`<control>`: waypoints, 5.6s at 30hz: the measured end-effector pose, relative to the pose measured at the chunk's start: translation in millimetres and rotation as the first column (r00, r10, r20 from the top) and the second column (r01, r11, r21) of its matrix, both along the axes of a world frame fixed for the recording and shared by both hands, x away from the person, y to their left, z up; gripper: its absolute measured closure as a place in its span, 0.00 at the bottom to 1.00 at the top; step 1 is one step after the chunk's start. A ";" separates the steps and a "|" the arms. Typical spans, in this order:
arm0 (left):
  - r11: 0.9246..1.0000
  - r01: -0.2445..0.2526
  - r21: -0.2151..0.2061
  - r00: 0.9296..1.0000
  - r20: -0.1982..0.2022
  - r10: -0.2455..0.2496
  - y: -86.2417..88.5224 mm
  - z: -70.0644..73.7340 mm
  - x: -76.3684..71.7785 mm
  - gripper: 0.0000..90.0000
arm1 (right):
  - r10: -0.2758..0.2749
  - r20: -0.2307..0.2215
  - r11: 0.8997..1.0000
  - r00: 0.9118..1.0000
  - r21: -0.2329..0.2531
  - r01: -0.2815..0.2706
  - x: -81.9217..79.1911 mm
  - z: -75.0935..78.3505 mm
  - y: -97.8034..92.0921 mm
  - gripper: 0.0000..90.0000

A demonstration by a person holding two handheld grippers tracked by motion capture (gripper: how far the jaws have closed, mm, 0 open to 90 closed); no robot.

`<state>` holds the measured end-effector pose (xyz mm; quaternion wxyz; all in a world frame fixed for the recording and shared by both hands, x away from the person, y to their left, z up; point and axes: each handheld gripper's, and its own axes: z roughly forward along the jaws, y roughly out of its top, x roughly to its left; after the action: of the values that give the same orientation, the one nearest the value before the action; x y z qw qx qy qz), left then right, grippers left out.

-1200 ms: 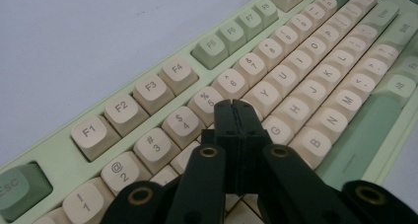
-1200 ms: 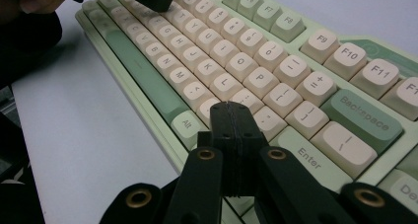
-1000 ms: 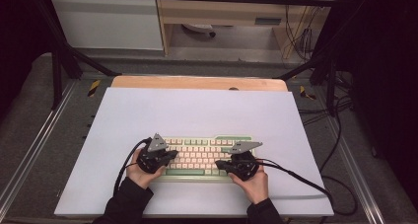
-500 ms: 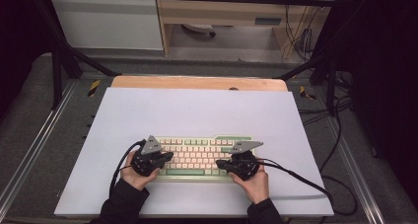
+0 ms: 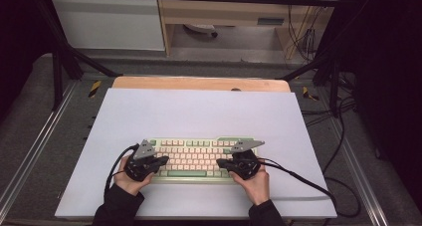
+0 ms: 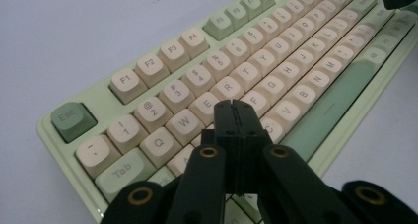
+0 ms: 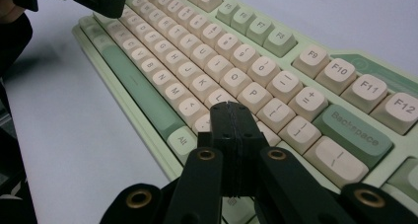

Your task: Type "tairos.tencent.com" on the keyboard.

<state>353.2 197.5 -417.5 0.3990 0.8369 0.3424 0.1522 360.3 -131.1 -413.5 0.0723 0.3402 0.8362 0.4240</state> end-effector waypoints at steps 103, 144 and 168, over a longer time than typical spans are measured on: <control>1.000 -0.026 0.005 1.000 -0.002 0.026 1.1 -7.0 5.2 1.00 | -0.013 0.008 0.999 1.000 -0.036 0.013 -1.9 1.7 -5.8 1.00; 1.000 -0.026 -0.005 1.000 0.001 0.026 16.0 -4.6 -1.6 1.00 | -0.005 -0.005 1.000 1.000 -0.008 0.005 -1.4 0.3 -2.4 1.00; 1.000 -0.024 -0.008 1.000 -0.004 0.024 16.7 -4.5 -1.7 1.00 | 0.024 -0.021 1.000 0.999 -0.008 -0.024 1.5 -10.6 20.1 1.00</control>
<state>351.5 214.2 -422.0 0.3999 0.8314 0.3539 0.1537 361.8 -110.9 -424.1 0.0598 0.3341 0.8426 0.4181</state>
